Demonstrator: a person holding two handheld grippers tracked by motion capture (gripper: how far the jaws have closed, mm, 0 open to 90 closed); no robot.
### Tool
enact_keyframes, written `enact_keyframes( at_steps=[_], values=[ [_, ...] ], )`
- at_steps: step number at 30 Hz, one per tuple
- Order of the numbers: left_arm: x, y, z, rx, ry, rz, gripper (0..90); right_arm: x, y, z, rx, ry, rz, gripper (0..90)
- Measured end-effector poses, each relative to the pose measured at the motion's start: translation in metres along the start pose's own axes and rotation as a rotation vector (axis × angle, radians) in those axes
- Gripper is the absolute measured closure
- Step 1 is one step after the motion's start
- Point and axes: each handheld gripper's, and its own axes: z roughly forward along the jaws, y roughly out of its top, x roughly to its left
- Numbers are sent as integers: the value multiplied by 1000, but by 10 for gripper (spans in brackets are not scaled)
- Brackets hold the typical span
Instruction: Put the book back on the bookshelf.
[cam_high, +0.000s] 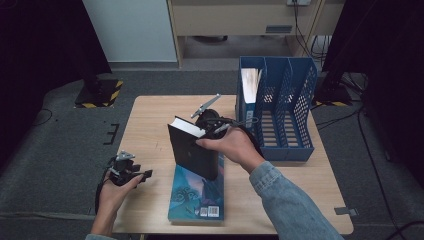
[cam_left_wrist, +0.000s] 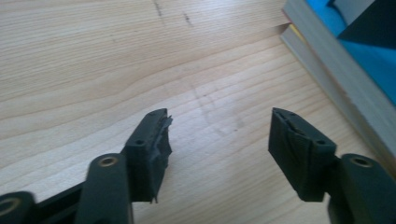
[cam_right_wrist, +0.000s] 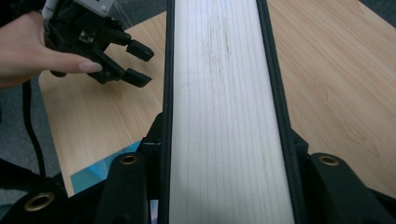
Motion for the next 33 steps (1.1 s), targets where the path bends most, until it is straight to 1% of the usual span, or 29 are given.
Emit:
enact_keyframes(
  at_steps=[1,3,7,9,12,14,16,21,24,26,28,30,33],
  values=[
    [1,0,0,-14,-3,4,365,-1,0,0,-5,-2,17,517],
    [1,1,1,-19,4,6,346,-3,1,0,-6,-2,28,517],
    [-4,1,8,18,22,52,253,-8,2,0,-8,-6,85,522],
    [-6,1,12,36,21,65,203,-11,3,0,-10,-1,98,522],
    [-8,2,15,48,22,65,140,-16,4,0,-4,5,136,523],
    [-9,2,16,57,27,70,121,-19,5,0,-6,4,162,524],
    [-9,1,17,74,37,84,112,-20,5,0,-9,0,169,525],
    [-8,0,18,90,49,80,106,-19,3,-3,-14,-13,164,526],
    [-8,0,18,89,54,79,101,-19,3,-6,-10,-14,169,526],
    [-8,0,18,89,56,78,99,-19,2,-7,-9,-16,163,526],
    [-8,0,19,92,51,78,98,-19,0,-10,-14,-25,169,526],
    [-8,-1,19,97,53,84,98,-19,-3,-13,-18,-27,164,526],
    [-9,-1,20,97,54,80,93,-19,-7,-16,-22,-36,158,526]
  ],
)
